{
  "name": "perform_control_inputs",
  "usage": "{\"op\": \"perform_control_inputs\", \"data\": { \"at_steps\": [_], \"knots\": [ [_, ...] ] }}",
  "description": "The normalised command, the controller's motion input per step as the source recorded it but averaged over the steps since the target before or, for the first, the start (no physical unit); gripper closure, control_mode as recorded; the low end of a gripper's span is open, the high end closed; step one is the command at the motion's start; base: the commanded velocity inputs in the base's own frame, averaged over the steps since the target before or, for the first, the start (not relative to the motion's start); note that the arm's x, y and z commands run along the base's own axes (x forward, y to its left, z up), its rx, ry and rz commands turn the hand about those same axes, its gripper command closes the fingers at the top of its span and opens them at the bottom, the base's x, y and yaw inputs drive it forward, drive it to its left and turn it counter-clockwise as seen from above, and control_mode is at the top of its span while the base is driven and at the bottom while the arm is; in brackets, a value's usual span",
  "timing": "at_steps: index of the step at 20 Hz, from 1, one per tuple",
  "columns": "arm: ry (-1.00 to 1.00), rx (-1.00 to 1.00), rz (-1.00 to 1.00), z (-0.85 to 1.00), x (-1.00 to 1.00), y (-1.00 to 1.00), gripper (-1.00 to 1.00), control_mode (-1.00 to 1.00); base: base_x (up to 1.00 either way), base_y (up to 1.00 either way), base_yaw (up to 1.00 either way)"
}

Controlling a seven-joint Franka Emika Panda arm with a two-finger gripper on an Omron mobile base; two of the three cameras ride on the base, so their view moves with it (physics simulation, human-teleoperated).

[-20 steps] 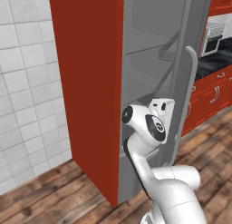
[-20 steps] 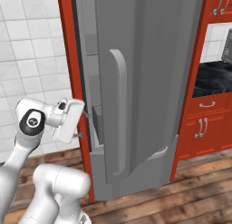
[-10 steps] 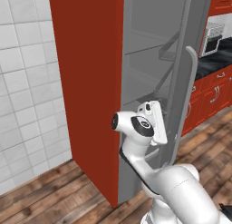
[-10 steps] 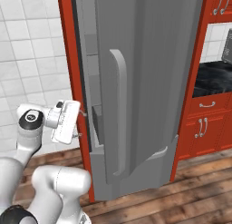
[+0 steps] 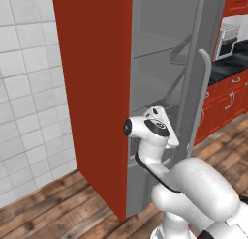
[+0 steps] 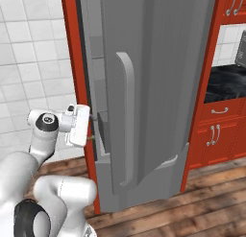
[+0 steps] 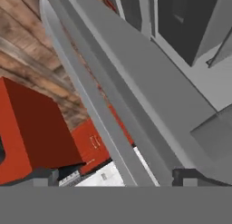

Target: Place one of the steaks on the plate and the other in the bowl. Then place the bowl in the fridge.

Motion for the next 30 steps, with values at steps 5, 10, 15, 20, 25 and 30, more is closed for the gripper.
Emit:
{"op": "perform_control_inputs", "data": {
  "at_steps": [5,10,15,20,25,30],
  "knots": [
    [0.14,0.00,0.04,-0.13,0.53,-0.15,-1.00,-1.00,0.00,0.00,0.00],
    [0.13,0.00,0.00,-0.10,0.03,-0.51,-1.00,-1.00,0.00,0.00,0.00],
    [0.15,-0.02,0.00,0.00,-0.08,-0.72,-1.00,-1.00,0.00,0.00,0.00],
    [0.15,-0.09,0.00,0.00,-0.30,-0.81,-1.00,-1.00,0.00,0.00,0.00],
    [0.14,-0.18,0.00,-0.04,-0.48,-1.00,-1.00,-1.00,0.00,0.00,0.00],
    [0.24,-0.22,0.00,-0.12,-0.24,-1.00,-1.00,-1.00,0.00,0.00,0.00]
  ]
}}
